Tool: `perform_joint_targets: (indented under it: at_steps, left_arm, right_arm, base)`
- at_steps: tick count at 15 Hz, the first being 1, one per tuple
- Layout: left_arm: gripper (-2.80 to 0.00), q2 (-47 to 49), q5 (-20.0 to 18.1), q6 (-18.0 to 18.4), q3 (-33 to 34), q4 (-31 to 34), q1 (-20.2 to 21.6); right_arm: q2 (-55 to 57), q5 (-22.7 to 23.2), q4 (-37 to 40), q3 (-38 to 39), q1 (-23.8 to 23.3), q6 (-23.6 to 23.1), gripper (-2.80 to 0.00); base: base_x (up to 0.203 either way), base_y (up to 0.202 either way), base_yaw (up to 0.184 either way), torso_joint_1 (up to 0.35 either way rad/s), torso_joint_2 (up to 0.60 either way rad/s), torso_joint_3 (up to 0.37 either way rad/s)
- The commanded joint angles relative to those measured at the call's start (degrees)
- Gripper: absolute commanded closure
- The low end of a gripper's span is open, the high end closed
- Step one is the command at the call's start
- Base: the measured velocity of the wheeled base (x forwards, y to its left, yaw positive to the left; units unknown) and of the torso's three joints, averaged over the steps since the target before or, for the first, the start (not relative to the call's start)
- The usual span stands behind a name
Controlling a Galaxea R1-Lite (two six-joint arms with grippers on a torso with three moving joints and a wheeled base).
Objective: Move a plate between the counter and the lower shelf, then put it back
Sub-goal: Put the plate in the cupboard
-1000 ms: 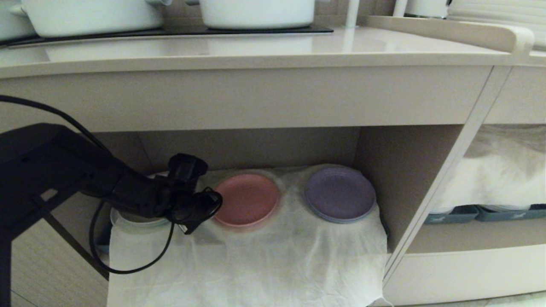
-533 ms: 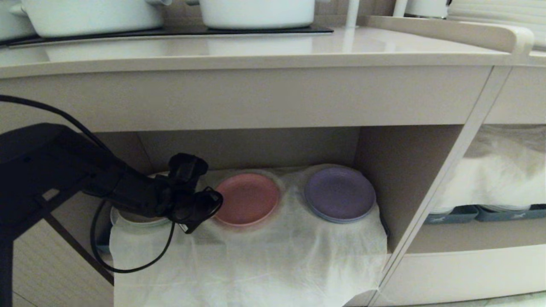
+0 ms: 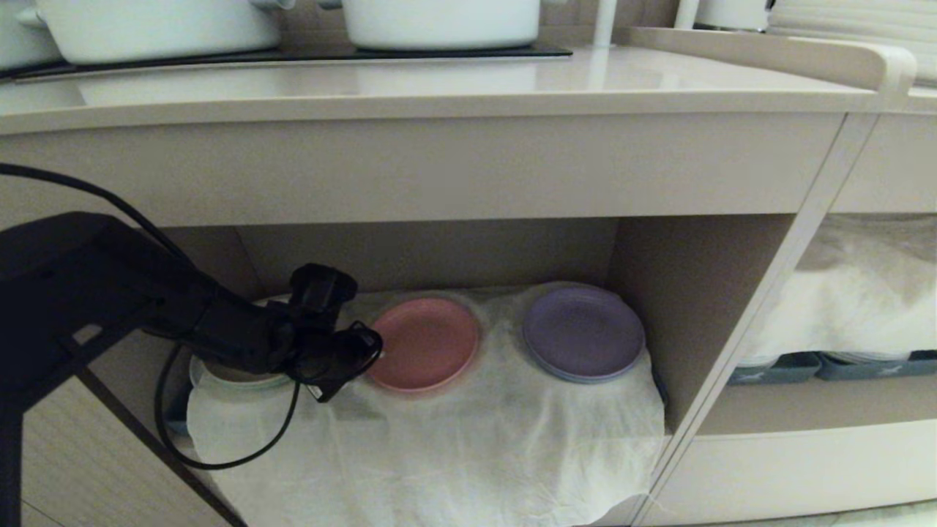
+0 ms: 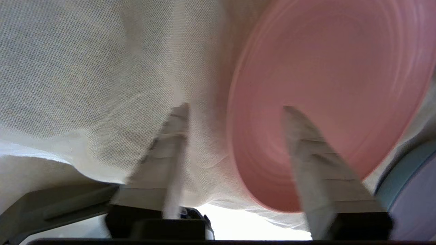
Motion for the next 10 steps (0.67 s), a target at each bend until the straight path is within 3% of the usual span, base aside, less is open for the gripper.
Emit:
perform_joint_targets:
  at_steps: [1, 10]
  left_arm:
    - [-2.8, -0.2, 0.0, -0.3, 0.1, -0.1, 0.0]
    - [-2.8, -2.0, 0.8, -0.3, 0.9, 0.2, 0.0]
  right_arm:
    - [0.1, 0.0, 0.0, 0.0, 0.0, 0.0, 0.0]
    - [0.1, 0.0, 0.0, 0.0, 0.0, 0.0, 0.0]
  base:
    - [0.0, 0.0, 0.0, 0.0, 0.0, 0.0]
    - [0.0, 0.0, 0.0, 0.0, 0.0, 0.0]
